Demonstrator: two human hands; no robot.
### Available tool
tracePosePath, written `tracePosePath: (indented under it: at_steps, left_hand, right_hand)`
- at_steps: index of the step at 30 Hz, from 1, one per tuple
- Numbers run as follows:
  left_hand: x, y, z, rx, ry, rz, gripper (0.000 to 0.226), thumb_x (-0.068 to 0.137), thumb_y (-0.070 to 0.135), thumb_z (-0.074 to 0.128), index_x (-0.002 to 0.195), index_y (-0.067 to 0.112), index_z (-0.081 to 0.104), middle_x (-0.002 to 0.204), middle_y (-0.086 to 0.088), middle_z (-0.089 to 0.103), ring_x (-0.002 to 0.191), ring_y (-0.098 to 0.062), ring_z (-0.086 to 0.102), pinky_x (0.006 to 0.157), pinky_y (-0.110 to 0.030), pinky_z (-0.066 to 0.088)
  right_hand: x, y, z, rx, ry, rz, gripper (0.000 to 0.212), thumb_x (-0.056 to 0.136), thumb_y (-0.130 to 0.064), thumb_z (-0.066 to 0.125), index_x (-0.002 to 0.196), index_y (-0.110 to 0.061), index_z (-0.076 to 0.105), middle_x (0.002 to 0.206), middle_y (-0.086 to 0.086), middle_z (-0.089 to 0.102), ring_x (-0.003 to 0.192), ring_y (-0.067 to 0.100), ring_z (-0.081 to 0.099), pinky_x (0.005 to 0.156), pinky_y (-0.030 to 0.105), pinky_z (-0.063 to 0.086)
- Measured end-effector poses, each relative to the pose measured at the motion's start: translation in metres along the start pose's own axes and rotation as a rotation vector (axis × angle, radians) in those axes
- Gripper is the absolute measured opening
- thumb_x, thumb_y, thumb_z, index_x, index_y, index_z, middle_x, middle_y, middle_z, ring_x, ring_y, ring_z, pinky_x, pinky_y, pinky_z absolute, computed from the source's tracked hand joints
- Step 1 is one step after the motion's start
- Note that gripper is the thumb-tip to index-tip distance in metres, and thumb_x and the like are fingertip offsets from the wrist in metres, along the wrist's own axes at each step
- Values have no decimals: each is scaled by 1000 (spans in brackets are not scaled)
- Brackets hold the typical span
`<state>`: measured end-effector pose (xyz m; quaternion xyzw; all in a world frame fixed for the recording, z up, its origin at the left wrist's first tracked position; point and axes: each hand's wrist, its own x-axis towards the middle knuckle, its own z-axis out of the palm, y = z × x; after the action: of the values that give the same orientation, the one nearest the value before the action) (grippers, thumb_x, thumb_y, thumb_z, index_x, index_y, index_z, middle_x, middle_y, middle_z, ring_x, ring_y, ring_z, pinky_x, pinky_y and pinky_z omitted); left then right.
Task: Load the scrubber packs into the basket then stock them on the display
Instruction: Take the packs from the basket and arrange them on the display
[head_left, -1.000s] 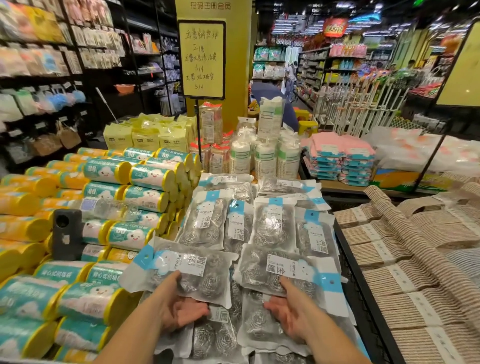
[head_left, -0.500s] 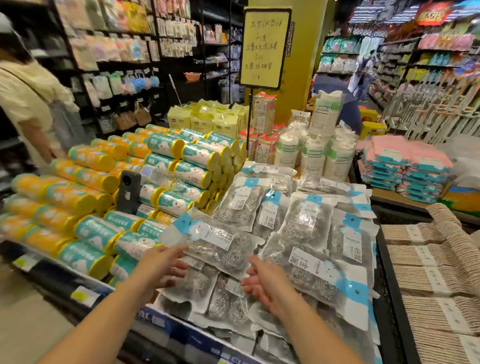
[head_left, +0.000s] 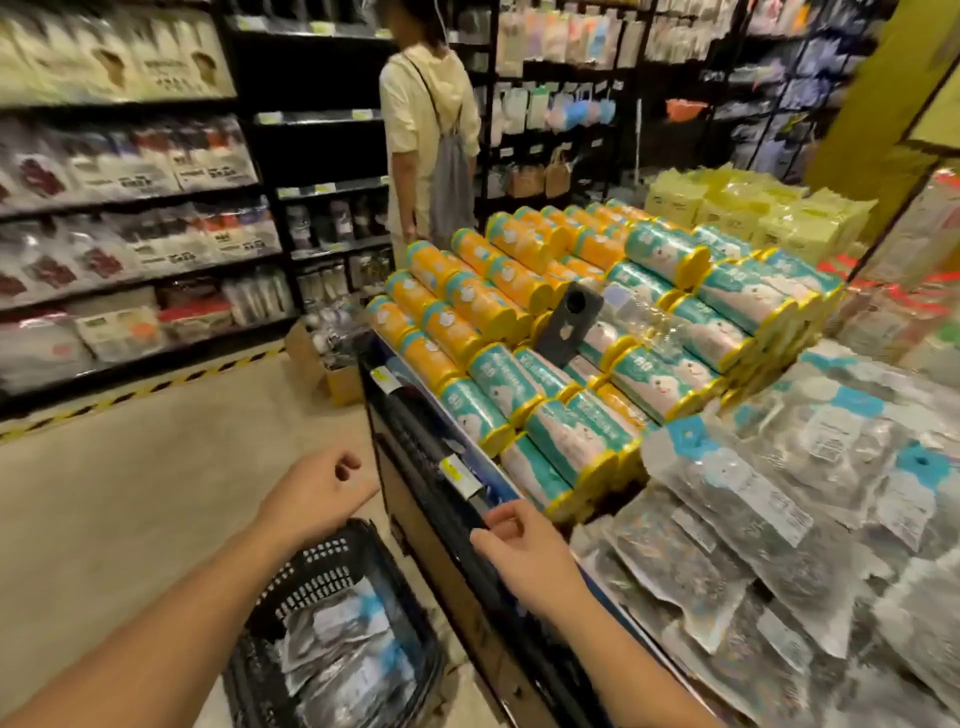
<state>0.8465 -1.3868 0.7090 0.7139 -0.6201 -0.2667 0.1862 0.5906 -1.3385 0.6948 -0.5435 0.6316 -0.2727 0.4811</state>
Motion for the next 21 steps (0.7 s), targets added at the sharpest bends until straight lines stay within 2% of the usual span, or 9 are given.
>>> tracePosePath:
  at_steps: [5, 7, 9, 11, 14, 16, 18, 19, 21]
  left_hand:
    - [43, -141, 7, 112, -138, -85, 51, 77, 54, 70, 116, 22, 57, 111, 1, 59, 105, -21, 60, 87, -33, 50]
    - [63, -198, 22, 105, -214, -97, 62, 69, 62, 63, 115, 21, 59, 111, -2, 62, 104, -22, 62, 84, -32, 50]
    - [83, -257, 46, 144, -285, -97, 73, 64, 72, 50, 117, 22, 59, 114, -2, 63, 108, -23, 61, 88, -34, 51]
    - [105, -313, 71, 197, -336, -144, 73, 69, 72, 49, 121, 21, 56, 120, -4, 60, 113, -24, 58, 92, -35, 50]
    - [139, -388, 119, 221, -359, -201, 78, 69, 76, 44, 122, 20, 54, 121, -4, 58, 114, -24, 57, 92, -36, 50]
    - [159, -431, 158, 250, -403, -219, 81, 66, 76, 41, 124, 21, 52, 124, -5, 57, 118, -26, 56, 93, -39, 50]
    - [176, -472, 203, 285, -457, -251, 76, 74, 67, 52, 134, 20, 45, 134, -7, 52, 124, -29, 51, 97, -42, 48]
    - [182, -490, 228, 297, -479, -257, 76, 78, 61, 59, 139, 19, 42, 138, -8, 48, 128, -30, 48, 100, -42, 47]
    - [193, -522, 274, 307, -495, -252, 77, 82, 56, 64, 143, 16, 38, 143, -8, 43, 131, -31, 45, 103, -43, 45]
  right_hand:
    - [56, 24, 137, -158, -173, 43, 32, 89, -39, 68, 113, -27, 53, 91, -11, 60, 77, 2, 55, 75, 19, 47]
    - [76, 51, 197, -201, -218, 108, 26, 88, -42, 68, 107, -38, 50, 97, -12, 63, 80, -1, 56, 74, 12, 45]
    - [96, 87, 252, -193, -223, 180, 25, 83, -48, 67, 95, -44, 45, 101, -8, 65, 84, 0, 60, 73, 6, 43]
    - [115, 126, 301, -173, -247, 293, 33, 81, -49, 65, 106, -45, 44, 109, -8, 63, 96, 4, 62, 77, 6, 43]
    - [148, 199, 365, -131, -309, 485, 46, 93, -31, 64, 122, -46, 31, 119, -6, 58, 103, 9, 58, 82, 10, 47]
    - [170, 251, 402, -115, -279, 588, 53, 91, -28, 67, 135, -37, 38, 124, 2, 62, 107, 20, 62, 89, 24, 51]
    - [191, 310, 437, -61, -225, 708, 63, 89, -20, 71, 143, -19, 38, 130, 10, 63, 115, 26, 63, 90, 25, 49]
    - [201, 336, 454, -20, -197, 773, 65, 88, -18, 73, 144, -14, 39, 134, 12, 61, 122, 27, 60, 93, 24, 48]
    - [222, 383, 482, -4, -148, 889, 60, 85, -20, 76, 136, -8, 46, 134, 17, 61, 124, 31, 59, 100, 32, 45]
